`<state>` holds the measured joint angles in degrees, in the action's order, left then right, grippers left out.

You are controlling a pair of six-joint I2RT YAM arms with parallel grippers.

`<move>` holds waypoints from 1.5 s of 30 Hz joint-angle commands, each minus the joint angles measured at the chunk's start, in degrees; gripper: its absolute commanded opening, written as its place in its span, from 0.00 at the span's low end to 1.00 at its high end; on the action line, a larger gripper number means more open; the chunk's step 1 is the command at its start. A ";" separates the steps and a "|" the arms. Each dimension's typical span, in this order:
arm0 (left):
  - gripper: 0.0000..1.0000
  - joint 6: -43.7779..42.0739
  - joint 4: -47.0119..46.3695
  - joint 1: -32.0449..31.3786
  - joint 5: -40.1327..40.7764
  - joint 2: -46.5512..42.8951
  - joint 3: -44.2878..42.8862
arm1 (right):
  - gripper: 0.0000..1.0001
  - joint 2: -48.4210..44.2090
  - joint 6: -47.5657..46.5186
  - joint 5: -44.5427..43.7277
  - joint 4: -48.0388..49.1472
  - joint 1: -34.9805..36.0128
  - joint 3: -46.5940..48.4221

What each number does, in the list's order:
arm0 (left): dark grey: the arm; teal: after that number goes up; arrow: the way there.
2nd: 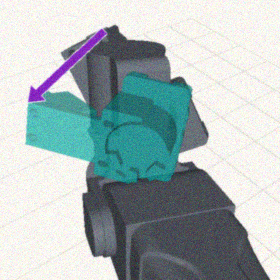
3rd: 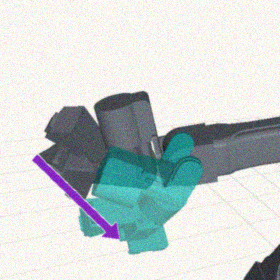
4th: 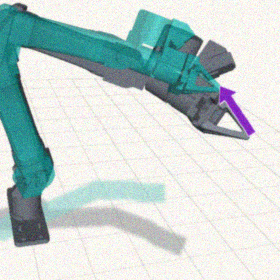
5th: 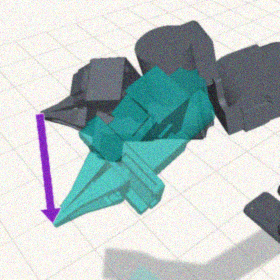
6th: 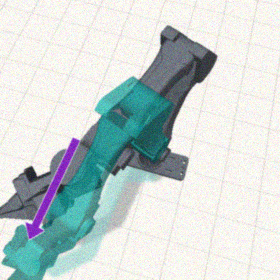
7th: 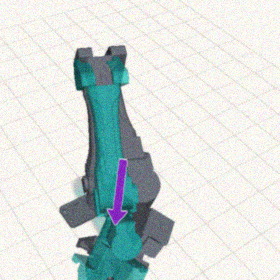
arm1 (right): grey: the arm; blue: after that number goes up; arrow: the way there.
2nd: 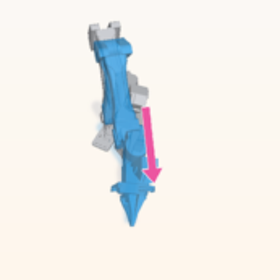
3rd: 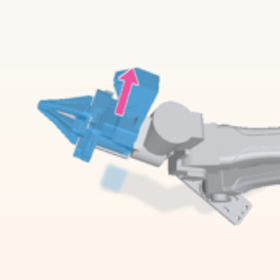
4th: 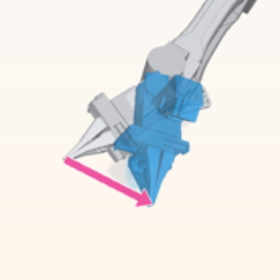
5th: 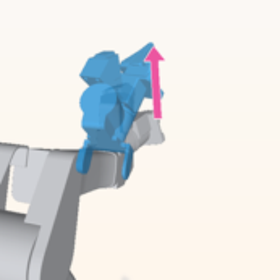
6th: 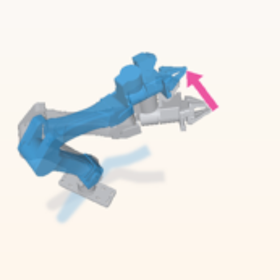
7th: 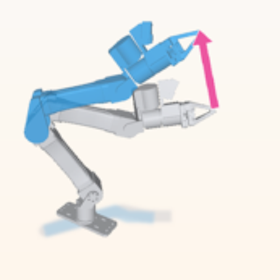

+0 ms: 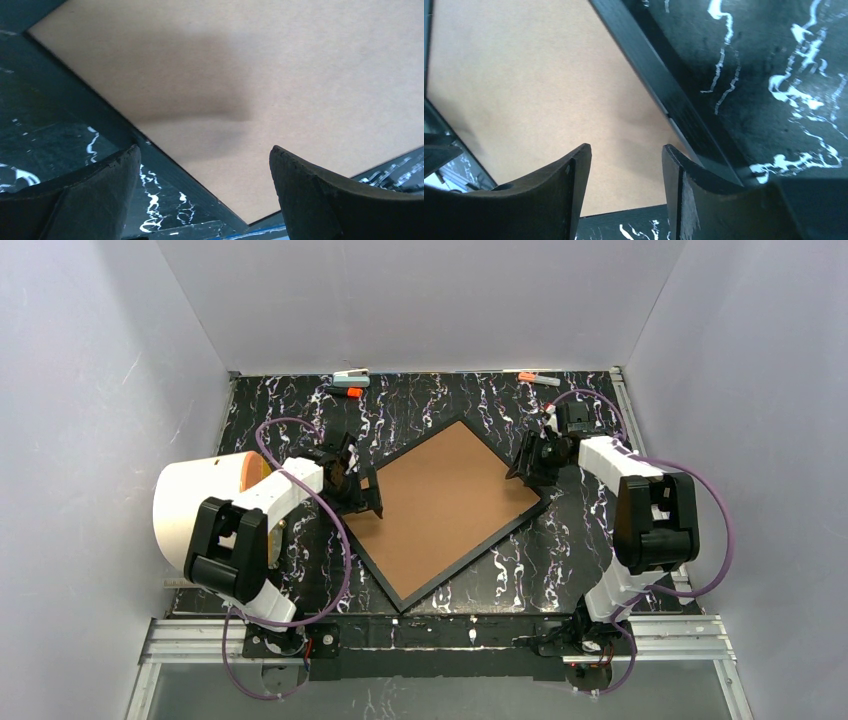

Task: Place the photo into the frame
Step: Adjust the photo frame at the center of the board.

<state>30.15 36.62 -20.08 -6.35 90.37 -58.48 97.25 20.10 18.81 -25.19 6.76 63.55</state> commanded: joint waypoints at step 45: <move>0.98 -6.93 -6.64 -0.06 -6.91 -1.28 4.14 | 0.60 -7.52 9.29 -3.88 9.43 -0.23 -12.00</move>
<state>24.47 33.08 -19.88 -11.84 89.08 -56.64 90.48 28.18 10.13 -22.26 5.96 54.43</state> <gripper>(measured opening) 0.983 0.602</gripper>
